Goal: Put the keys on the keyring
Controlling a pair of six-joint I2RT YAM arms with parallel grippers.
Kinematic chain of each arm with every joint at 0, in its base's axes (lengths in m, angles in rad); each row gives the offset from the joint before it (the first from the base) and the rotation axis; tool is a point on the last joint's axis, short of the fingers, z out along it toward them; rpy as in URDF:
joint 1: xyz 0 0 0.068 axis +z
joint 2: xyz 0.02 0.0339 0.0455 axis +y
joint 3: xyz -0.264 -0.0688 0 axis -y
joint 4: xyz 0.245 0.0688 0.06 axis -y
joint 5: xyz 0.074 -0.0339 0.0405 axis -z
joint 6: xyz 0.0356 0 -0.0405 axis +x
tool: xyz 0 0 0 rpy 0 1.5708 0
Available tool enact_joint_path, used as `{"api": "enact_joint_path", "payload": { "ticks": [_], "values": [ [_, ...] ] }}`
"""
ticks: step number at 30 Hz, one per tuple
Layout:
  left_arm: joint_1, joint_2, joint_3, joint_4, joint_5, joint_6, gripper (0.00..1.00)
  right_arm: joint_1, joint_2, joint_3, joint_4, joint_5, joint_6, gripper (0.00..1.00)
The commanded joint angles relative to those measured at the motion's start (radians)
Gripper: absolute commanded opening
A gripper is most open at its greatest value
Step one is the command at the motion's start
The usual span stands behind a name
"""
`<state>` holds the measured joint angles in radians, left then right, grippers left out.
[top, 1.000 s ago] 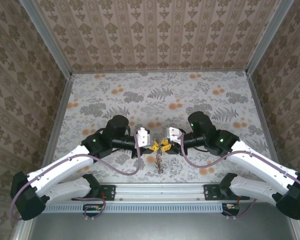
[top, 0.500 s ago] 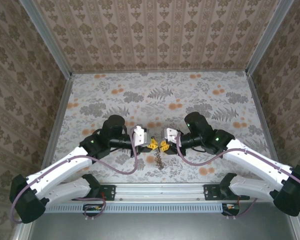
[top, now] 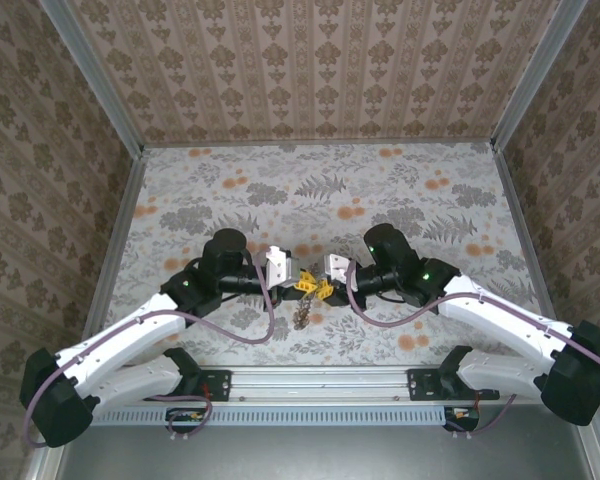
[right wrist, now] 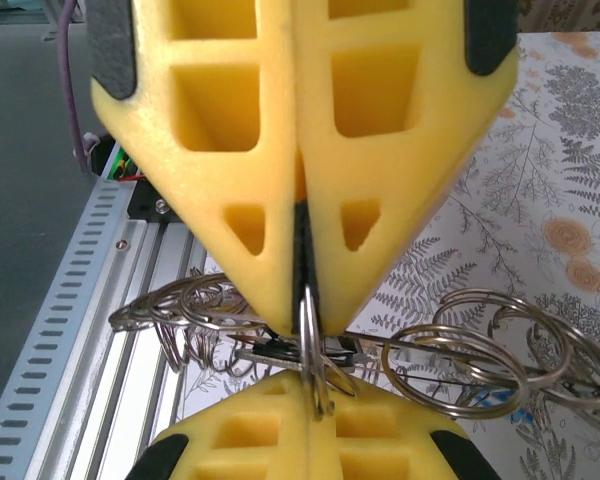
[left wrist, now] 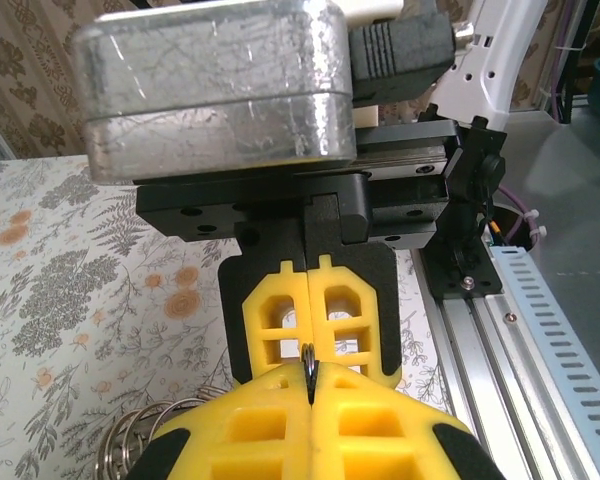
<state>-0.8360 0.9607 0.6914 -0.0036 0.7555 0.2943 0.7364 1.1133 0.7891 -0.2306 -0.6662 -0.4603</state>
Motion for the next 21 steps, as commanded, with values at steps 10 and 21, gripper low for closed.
{"api": "enact_joint_path", "payload": {
  "ticks": [10,21],
  "values": [
    [0.011,-0.048,-0.023,0.037,0.009,-0.021,0.00,-0.043,-0.224,-0.113,0.102,0.031,0.046,0.29],
    [0.015,-0.066,-0.029,0.067,0.015,-0.042,0.00,-0.012,-0.224,-0.287,0.426,0.091,0.313,0.38]
  ]
}}
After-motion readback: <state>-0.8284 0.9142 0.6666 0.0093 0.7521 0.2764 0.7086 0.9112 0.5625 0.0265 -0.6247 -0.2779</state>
